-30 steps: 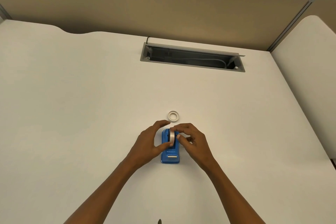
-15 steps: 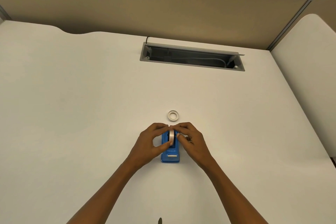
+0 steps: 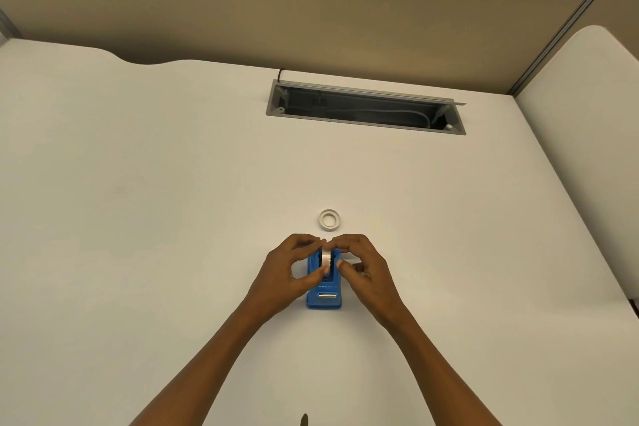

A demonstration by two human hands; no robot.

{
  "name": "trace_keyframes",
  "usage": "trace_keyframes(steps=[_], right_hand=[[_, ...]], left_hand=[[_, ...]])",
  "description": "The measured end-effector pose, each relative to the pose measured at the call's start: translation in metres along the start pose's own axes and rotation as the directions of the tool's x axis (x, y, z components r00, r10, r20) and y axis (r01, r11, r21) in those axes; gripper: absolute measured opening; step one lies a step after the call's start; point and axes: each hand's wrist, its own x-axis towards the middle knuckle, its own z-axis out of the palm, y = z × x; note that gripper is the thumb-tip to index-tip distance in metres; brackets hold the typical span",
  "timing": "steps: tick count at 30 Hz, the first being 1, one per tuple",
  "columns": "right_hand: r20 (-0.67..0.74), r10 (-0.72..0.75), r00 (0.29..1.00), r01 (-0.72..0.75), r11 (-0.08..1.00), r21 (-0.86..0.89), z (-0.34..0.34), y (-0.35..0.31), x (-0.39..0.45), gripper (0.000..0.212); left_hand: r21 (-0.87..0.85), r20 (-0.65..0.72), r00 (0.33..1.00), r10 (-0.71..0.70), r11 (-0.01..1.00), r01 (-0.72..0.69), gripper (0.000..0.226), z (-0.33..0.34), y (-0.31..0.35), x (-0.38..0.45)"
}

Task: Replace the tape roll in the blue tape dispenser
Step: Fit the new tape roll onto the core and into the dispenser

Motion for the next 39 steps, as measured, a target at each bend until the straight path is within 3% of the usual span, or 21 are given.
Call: trace_keyframes(steps=[14,27,39], right_hand=[[0.057,0.042,0.998,-0.045,0.997,0.059,-0.0018,-0.0001,0.0008,0.036],[-0.029,0.161,0.986,-0.159,0.985,0.060,0.0034,0.0011,0.0069,0.026],[-0.038,0.180,0.983,-0.175,0.980,0.097,0.0031,-0.0007,0.0071,0.018]], left_hand=[[0.029,0.027,1.000,-0.007,1.000,0.007,0.045,0.0005,-0.0039,0.0007],[0.033,0.024,0.999,-0.027,0.999,0.026,0.046,0.0016,-0.0041,0.0007],[0.023,0.021,1.000,-0.018,1.000,0.018,0.044,0.0013,-0.0041,0.0004]])
